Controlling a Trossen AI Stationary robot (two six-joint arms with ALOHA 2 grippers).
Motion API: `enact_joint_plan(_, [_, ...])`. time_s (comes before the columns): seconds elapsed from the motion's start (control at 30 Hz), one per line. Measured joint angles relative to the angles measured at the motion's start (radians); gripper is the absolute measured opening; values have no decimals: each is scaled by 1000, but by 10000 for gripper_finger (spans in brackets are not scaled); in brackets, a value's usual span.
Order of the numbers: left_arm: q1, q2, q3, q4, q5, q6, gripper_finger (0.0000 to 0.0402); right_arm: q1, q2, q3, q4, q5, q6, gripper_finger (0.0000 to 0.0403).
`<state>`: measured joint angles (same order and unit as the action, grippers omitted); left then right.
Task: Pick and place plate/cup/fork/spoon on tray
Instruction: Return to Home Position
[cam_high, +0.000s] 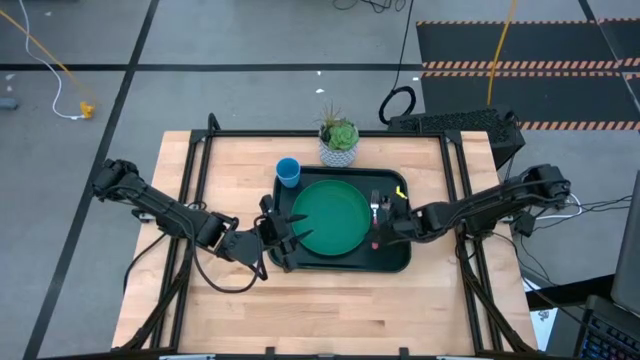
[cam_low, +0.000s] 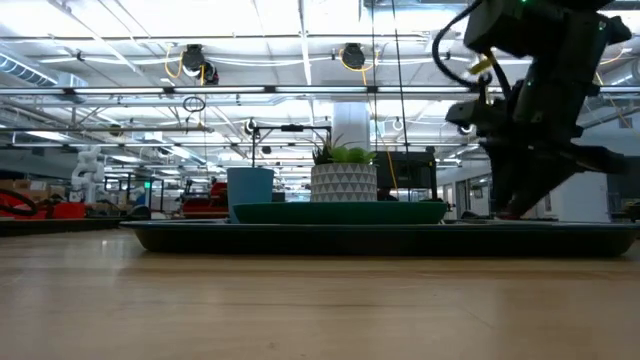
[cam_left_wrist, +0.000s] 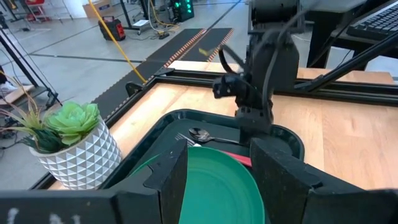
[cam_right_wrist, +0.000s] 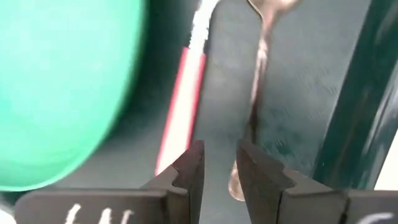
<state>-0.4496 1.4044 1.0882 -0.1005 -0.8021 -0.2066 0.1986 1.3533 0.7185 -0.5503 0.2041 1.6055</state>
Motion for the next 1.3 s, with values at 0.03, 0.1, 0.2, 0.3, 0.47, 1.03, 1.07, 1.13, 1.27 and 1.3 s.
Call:
enact_joint_plan(0.03, [0, 0, 0, 0, 0, 2, 177, 0, -16, 0, 0, 9, -14, 83])
enact_joint_plan(0.1, [0, 0, 0, 0, 0, 5, 177, 0, -56, 0, 8, 34, -77, 83])
enact_joint_plan(0.2, [-1, 0, 0, -3, 0, 32, 177, 0, -118, 0, 53, 64, -238, 83])
enact_joint_plan(0.3, [-10, 0, 0, -10, -1, 52, 177, 0, -184, 0, 125, 95, -425, 83])
enact_joint_plan(0.47, [-31, -5, 0, -30, -14, 85, 177, -2, -270, 0, 235, 110, -769, 83])
enact_joint_plan(1.03, [13, -189, -16, -239, 21, 63, 177, 0, -345, 0, 444, 106, -1582, 4])
enact_joint_plan(1.07, [14, -197, -28, -235, 30, 66, 177, 0, -345, 0, 452, 106, -1607, 2])
enact_joint_plan(1.13, [16, -209, -67, -207, 35, 67, 177, 0, -345, 0, 465, 106, -1637, 1])
enact_joint_plan(1.27, [26, -234, -193, -59, 50, 126, 177, 1, -345, -1, 473, 105, -1668, 1])
enact_joint_plan(1.3, [29, -242, -226, -5, 69, 150, 177, 1, -345, -10, 488, 105, -1672, 0])
